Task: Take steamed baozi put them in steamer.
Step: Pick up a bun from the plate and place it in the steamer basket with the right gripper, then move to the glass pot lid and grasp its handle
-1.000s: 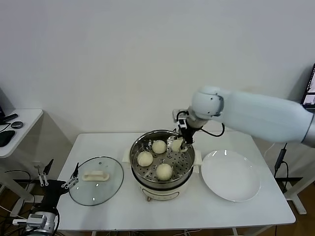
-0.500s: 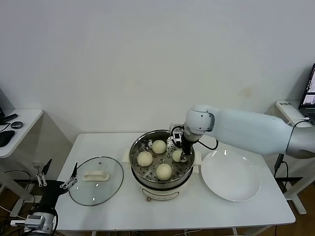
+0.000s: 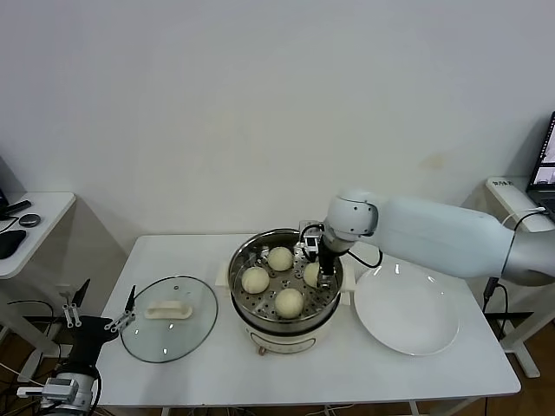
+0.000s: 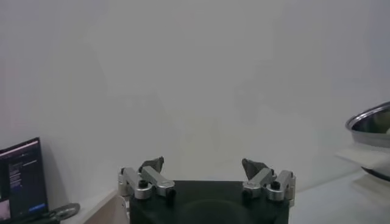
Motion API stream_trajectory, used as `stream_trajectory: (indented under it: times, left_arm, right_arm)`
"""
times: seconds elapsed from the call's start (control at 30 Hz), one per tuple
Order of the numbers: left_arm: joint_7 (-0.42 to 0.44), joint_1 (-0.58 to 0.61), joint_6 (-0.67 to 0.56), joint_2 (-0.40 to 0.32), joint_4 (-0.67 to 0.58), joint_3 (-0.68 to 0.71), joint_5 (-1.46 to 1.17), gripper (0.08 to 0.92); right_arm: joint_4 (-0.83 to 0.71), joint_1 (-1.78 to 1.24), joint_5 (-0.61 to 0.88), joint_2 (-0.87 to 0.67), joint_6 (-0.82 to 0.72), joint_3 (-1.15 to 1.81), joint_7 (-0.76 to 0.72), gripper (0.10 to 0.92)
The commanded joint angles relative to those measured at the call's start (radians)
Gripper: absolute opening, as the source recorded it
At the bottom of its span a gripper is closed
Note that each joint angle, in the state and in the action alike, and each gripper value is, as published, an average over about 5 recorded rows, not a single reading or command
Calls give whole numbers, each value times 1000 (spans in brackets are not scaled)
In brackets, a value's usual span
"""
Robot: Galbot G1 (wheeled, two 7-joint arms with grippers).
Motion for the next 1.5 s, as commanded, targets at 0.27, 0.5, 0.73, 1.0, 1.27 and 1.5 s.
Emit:
stream_trajectory:
  times: [0.27,0.5,0.73,1.0,1.27,1.5]
  left_arm:
    - [0,-8,1,4,8,4,-2,823]
    - [-2,-12,-2,1,16,10,-5,823]
    - [-3,-12,-1,1,14,22,-4,823]
    - [-8,-20,3,-18,11,48,12,823]
    - [-30,-27,-17,-28,53,108,54,823]
    - [-203,-97,-147,-5,253,103,672,823]
  right_arm:
    - [244,23,122,-213,-4,153,186,822]
    - [377,-447,218,-437,155,558,678,823]
    - [428,-1255,-69,-488,512,1198,835,823]
    - [435,-1843,-396,-132,926,1763,806,823]
    - [406,-1986,-503,350,1174,2055,703,823]
    - [527,-2075,-424,553,1101,2141,699,823]
